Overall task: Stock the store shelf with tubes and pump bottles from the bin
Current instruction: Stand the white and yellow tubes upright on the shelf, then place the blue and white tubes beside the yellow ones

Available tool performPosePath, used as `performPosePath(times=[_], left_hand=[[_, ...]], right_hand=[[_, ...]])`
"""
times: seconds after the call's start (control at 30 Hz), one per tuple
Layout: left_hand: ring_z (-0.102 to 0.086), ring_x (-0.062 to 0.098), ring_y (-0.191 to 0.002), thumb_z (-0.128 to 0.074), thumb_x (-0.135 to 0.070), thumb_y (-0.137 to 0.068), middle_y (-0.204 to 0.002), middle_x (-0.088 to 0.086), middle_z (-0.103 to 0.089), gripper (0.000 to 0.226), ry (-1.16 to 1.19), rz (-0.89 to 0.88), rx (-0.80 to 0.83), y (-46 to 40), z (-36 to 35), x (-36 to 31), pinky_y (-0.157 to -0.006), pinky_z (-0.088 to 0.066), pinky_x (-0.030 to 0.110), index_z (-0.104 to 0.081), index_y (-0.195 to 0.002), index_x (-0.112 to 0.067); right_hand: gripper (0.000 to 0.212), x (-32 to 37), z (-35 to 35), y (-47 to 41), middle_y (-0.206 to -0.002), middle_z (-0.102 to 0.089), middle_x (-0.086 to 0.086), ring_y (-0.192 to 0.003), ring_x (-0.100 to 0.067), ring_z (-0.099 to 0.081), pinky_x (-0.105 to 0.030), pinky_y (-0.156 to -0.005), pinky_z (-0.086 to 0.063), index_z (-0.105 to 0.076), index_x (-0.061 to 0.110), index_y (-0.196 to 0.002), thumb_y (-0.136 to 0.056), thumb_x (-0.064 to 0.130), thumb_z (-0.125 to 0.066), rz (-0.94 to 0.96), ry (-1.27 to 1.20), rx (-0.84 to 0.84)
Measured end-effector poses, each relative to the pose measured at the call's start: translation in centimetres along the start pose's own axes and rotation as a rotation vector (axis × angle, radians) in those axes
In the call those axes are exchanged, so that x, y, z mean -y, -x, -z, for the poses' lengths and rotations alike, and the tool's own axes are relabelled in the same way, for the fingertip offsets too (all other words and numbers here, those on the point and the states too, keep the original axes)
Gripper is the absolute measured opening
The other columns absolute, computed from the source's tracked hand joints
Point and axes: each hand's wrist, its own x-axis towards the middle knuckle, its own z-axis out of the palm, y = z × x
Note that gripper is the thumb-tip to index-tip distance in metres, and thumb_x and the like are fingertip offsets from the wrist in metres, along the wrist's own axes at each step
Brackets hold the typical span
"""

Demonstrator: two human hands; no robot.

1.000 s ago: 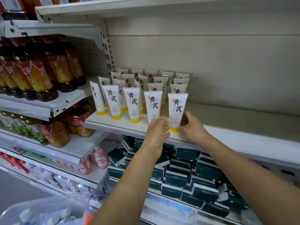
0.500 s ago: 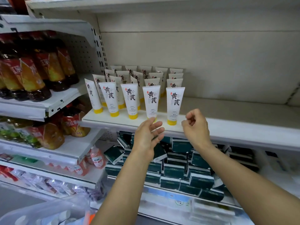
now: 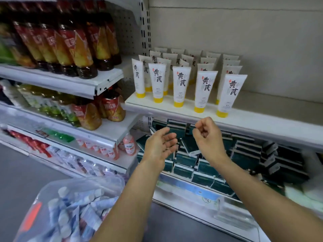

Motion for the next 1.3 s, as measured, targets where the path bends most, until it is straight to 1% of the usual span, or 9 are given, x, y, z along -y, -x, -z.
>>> performPosePath(times=[0.2,0.4,0.5,0.6,0.77,0.9,1.07,1.23,1.3], left_hand=[[-0.061,0.015,-0.066,-0.055,-0.021,-0.095,-0.074,0.001,-0.068,0.011,0.019,0.057,-0.112,0.2,7.0,0.6,-0.063,-0.051,0.027,-0.064,-0.092,-0.016],[-0.06,0.018,-0.069,-0.053,-0.02,-0.094,-0.079,0.004,-0.067,0.012,0.068,0.1,-0.281,1.5,15.7,2.1,-0.069,-0.05,0.03,-0.063,-0.09,-0.016],[-0.06,0.018,-0.07,-0.052,-0.02,-0.095,-0.083,0.005,-0.065,0.012,0.128,0.122,-0.361,2.6,19.7,2.8,-0.068,-0.048,0.029,-0.063,-0.093,-0.014],[-0.06,0.019,-0.07,-0.052,-0.018,-0.095,-0.083,0.005,-0.066,0.013,0.189,0.136,-0.445,3.4,23.1,3.4,-0.069,-0.049,0.029,-0.063,-0.091,-0.013],[-0.061,0.018,-0.073,-0.051,-0.019,-0.095,-0.085,0.004,-0.066,0.013,0.273,0.175,-0.594,3.2,27.9,4.5,-0.069,-0.05,0.03,-0.063,-0.092,-0.014],[-0.061,0.019,-0.069,-0.051,-0.018,-0.095,-0.082,0.005,-0.065,0.021,0.433,0.193,-0.755,1.5,32.1,5.9,-0.064,-0.051,0.031,-0.06,-0.113,-0.01],[-0.056,0.017,-0.061,-0.05,-0.019,-0.096,-0.076,0.005,-0.06,0.038,0.462,0.237,-0.893,-1.7,36.6,8.2,-0.046,-0.047,0.024,-0.055,-0.13,-0.002],[-0.05,0.016,-0.064,-0.05,-0.016,-0.096,-0.074,0.006,-0.054,0.013,0.409,0.348,-0.979,-5.3,38.8,11.4,-0.061,-0.047,0.03,-0.06,-0.092,-0.008],[-0.052,0.021,-0.073,-0.055,-0.011,-0.093,-0.086,0.016,-0.061,0.012,0.292,0.386,-0.991,-6.8,39.7,12.8,-0.072,-0.05,0.035,-0.062,-0.1,-0.005]], right_hand=[[0.009,-1.5,-6.5,2.6,-0.08,-0.054,-0.011,-0.068,-0.019,-0.049,-0.028,-0.064,-0.042,-0.054,0.014,-0.092,-0.093,0.006,-0.056,-0.068,0.012,0.195],[0.024,-2.3,-14.1,6.4,-0.07,-0.056,-0.002,-0.057,-0.012,-0.05,-0.026,-0.056,-0.043,-0.057,0.02,-0.083,-0.091,-0.002,-0.054,-0.139,-0.015,0.432],[0.024,-2.4,-17.4,8.0,-0.07,-0.059,-0.007,-0.057,-0.013,-0.051,-0.025,-0.05,-0.045,-0.059,0.016,-0.085,-0.089,-0.006,-0.053,-0.193,-0.021,0.574],[0.022,-2.4,-20.4,9.0,-0.071,-0.062,-0.002,-0.058,-0.01,-0.055,-0.027,-0.056,-0.048,-0.061,0.02,-0.084,-0.09,-0.001,-0.055,-0.225,-0.004,0.687],[0.018,-2.5,-24.7,10.2,-0.069,-0.062,-0.006,-0.054,-0.01,-0.052,-0.019,-0.053,-0.042,-0.06,0.015,-0.087,-0.089,-0.002,-0.053,-0.269,0.07,0.829],[0.024,-4.1,-27.9,10.2,-0.068,-0.06,0.001,-0.058,-0.011,-0.053,-0.024,-0.058,-0.045,-0.057,0.023,-0.081,-0.088,0.0,-0.055,-0.285,0.137,0.97],[0.008,-7.6,-32.4,10.3,-0.077,-0.063,0.004,-0.069,-0.014,-0.059,-0.03,-0.063,-0.049,-0.059,0.02,-0.091,-0.085,0.014,-0.058,-0.291,0.296,1.119],[0.013,-11.7,-37.1,10.9,-0.089,-0.058,0.006,-0.08,-0.015,-0.058,-0.033,-0.075,-0.047,-0.052,0.023,-0.102,-0.09,0.021,-0.056,-0.249,0.507,1.273],[0.019,-13.2,-38.9,11.0,-0.1,-0.057,-0.001,-0.088,-0.019,-0.057,-0.03,-0.072,-0.042,-0.052,0.015,-0.11,-0.091,0.019,-0.055,-0.17,0.601,1.32]])
